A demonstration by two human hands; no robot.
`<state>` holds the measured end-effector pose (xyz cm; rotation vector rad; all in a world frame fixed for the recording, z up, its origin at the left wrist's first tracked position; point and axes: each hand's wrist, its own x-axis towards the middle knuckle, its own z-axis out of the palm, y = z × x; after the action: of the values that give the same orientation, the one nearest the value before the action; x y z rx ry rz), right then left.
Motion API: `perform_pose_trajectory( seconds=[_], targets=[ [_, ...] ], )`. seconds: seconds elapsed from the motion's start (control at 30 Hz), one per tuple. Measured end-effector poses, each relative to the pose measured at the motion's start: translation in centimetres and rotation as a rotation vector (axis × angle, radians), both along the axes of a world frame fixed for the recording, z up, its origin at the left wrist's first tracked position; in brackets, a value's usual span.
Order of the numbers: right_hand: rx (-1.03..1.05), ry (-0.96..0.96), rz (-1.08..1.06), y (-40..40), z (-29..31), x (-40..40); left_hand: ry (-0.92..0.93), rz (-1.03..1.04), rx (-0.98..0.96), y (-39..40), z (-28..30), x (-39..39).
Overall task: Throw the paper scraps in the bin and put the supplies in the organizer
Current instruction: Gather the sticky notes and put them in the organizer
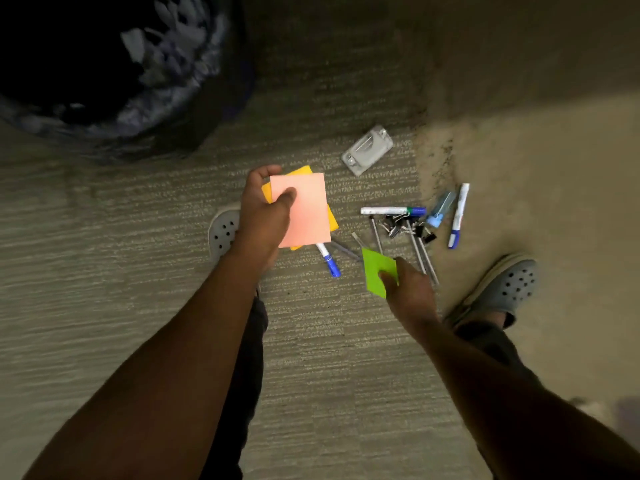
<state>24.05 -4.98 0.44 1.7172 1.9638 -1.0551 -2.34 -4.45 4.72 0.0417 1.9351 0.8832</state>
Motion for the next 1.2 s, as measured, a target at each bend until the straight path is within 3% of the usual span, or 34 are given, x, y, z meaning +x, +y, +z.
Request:
perform_pose_trajectory(
  seconds=[0.17,0.43,0.57,0.83,1.2],
  targets=[
    [0.082,0.205,-0.285,5.4,12.0,-5.3,-0.016,0.084,0.044,0.6,9.9,0.6],
    [0.156,0.337,-0.212,12.7,33.4,-10.6,-0.002,0.163,0.146,1.2,29.1,-4.6],
    [0.216,0.388,-0.221,14.8,42.9,-13.6,-0.114,0.215,0.218,2.2,37.3,-8.1],
    [0.289,0.528,-0.241,16.2,56.2,-21.4,-0.16,0.191,0.405,4.9,51.1,-12.8],
    [0.37,0.533,-0.218,16.0,69.9,-29.8,-0.232,0.136,0.506,4.0,63.5,-20.7]
  ],
)
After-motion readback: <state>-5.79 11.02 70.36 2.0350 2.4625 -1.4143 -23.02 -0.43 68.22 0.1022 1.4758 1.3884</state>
